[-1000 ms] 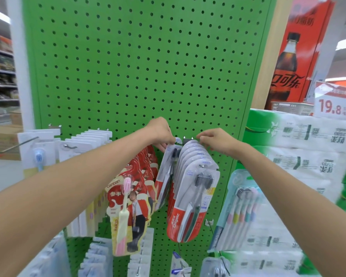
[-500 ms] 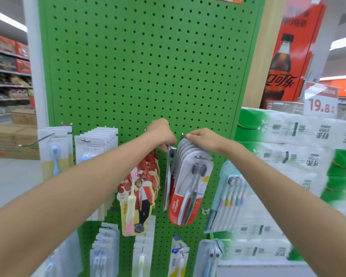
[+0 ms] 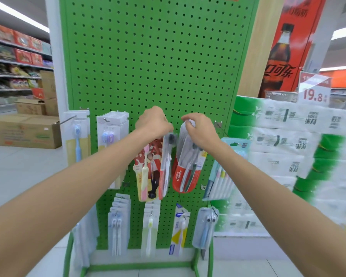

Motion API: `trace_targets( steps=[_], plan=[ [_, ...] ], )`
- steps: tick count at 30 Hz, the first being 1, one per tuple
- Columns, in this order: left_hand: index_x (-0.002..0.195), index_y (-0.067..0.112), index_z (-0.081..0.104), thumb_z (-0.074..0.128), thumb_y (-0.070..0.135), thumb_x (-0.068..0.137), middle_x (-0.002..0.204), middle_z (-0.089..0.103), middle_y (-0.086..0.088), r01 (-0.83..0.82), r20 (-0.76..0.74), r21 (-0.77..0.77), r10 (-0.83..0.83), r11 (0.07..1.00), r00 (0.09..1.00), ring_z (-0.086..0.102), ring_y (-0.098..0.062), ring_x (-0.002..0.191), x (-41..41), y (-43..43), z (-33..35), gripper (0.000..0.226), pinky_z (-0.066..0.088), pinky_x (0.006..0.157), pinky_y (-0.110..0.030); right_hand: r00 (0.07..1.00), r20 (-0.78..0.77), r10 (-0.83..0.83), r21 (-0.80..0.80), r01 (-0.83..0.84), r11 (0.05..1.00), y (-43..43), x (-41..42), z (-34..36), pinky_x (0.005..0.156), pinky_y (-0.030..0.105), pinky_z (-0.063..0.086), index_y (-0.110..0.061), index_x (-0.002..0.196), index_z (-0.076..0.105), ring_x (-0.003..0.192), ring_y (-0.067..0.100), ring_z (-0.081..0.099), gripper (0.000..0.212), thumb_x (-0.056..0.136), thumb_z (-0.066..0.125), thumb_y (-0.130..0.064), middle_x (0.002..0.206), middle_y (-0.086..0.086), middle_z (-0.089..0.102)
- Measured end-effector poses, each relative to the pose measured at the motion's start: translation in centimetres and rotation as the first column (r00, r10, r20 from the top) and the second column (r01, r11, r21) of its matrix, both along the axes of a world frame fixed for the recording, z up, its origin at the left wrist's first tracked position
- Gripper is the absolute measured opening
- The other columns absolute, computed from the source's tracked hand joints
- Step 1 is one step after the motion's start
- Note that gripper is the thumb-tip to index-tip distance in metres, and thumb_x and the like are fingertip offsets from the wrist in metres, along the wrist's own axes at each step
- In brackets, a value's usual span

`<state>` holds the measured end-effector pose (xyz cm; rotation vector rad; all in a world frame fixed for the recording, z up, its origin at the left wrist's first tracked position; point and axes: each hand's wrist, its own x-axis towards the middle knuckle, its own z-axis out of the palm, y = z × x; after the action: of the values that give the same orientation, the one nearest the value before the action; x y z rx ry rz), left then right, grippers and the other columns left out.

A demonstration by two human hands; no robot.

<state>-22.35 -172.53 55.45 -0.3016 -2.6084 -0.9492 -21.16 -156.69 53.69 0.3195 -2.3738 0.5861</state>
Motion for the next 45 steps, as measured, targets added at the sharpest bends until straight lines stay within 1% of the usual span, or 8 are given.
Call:
trace_targets(
  steps=[2, 6, 10, 14, 17, 39, 42, 45],
  plan=[
    [0.096, 0.009, 0.074, 0.066, 0.022, 0.091, 0.092, 0.069, 0.003, 0.034, -0.049, 0.042, -0.032, 0.999, 0.998, 0.064, -0.02, 0.07, 1.3, -0.7, -0.5, 0.017, 0.06, 0.078, -0.038, 0.997, -0.082, -0.005, -0.027, 0.003, 1.0, -1.3, 1.5, -1.2, 0.102, 0.032, 0.041, -0.01, 0.127, 0.062, 0.095, 0.006, 0.06, 0.033, 0.1, 0.044, -0.012, 0.132, 0.004, 0.061],
    [0.103, 0.013, 0.073, 0.068, 0.014, 0.09, 0.098, 0.069, 0.002, 0.177, -0.059, 0.211, -0.168, 0.961, 0.984, 0.066, -0.016, 0.088, 3.5, -1.9, -2.0, 0.014, 0.055, 0.082, -0.031, 0.994, -0.07, 0.088, -0.2, -0.1, 0.975, -3.7, 3.8, -4.5, 0.11, 0.03, 0.036, -0.009, 0.139, 0.051, 0.128, 0.015, 0.048, 0.039, 0.1, 0.044, -0.013, 0.139, 0.003, 0.055],
    [0.094, 0.02, 0.074, 0.073, 0.018, 0.087, 0.094, 0.072, 0.004, 0.257, -0.044, 0.405, -0.262, 0.878, 0.964, 0.066, -0.01, 0.085, 4.5, -2.8, -4.8, 0.007, 0.051, 0.071, -0.024, 0.979, 0.001, 0.205, -0.593, -0.165, 0.788, -4.7, 5.1, -7.2, 0.082, 0.012, 0.045, -0.014, 0.129, 0.058, 0.105, 0.006, 0.058, 0.032, 0.1, 0.05, -0.023, 0.116, -0.008, 0.063],
    [0.095, 0.017, 0.074, 0.077, 0.019, 0.084, 0.092, 0.073, 0.004, 0.253, 0.004, 0.557, -0.307, 0.791, 0.952, 0.065, -0.003, 0.078, 4.7, -2.5, -8.7, 0.012, 0.046, 0.057, -0.011, 0.976, -0.014, 0.218, -0.762, -0.152, 0.63, -4.8, 5.8, -10.2, 0.06, 0.01, 0.043, -0.016, 0.098, 0.067, 0.074, 0.003, 0.059, 0.011, 0.095, 0.06, -0.024, 0.086, -0.006, 0.067],
    [0.089, 0.02, 0.075, 0.079, 0.023, 0.081, 0.095, 0.074, 0.003, 0.25, 0.044, 0.645, -0.362, 0.722, 0.931, 0.068, -0.01, 0.09, 4.7, -2.2, -12.0, 0.01, 0.055, 0.073, -0.022, 0.975, -0.002, 0.221, -0.828, -0.125, 0.546, -4.7, 6.0, -13.0, 0.051, 0.016, 0.041, -0.015, 0.093, 0.069, 0.054, 0.002, 0.051, 0.011, 0.095, 0.059, -0.019, 0.068, -0.007, 0.06],
    [0.102, 0.007, 0.074, 0.069, 0.019, 0.09, 0.102, 0.073, -0.006, 0.171, 0.277, 0.648, -0.439, 0.742, 0.855, 0.071, -0.005, 0.081, 5.4, -4.1, -25.0, 0.018, 0.057, 0.065, -0.021, 0.93, 0.213, 0.3, -0.856, 0.03, 0.516, -4.3, 8.2, -24.8, 0.071, 0.017, 0.046, -0.015, 0.097, 0.07, 0.08, 0.002, 0.064, 0.019, 0.099, 0.053, -0.021, 0.09, -0.006, 0.071],
    [0.099, 0.011, 0.075, 0.071, 0.022, 0.089, 0.105, 0.074, -0.005, 0.132, 0.269, 0.661, -0.397, 0.739, 0.877, 0.07, -0.018, 0.096, 5.3, -4.2, -25.3, 0.015, 0.059, 0.084, -0.036, 0.878, 0.295, 0.376, -0.849, 0.06, 0.526, -4.2, 8.5, -25.8, 0.089, 0.032, 0.051, -0.016, 0.103, 0.072, 0.094, 0.009, 0.067, 0.029, 0.101, 0.049, -0.034, 0.101, -0.003, 0.074],
    [0.098, 0.014, 0.075, 0.072, 0.021, 0.088, 0.11, 0.072, -0.005, 0.091, 0.259, 0.682, -0.357, 0.726, 0.898, 0.069, -0.019, 0.102, 5.2, -4.3, -25.6, 0.013, 0.058, 0.088, -0.041, 0.793, 0.314, 0.522, -0.91, 0.093, 0.405, -3.8, 8.8, -26.3, 0.097, 0.048, 0.051, -0.018, 0.107, 0.07, 0.102, 0.027, 0.069, 0.036, 0.103, 0.042, -0.039, 0.107, 0.009, 0.074]
  ],
)
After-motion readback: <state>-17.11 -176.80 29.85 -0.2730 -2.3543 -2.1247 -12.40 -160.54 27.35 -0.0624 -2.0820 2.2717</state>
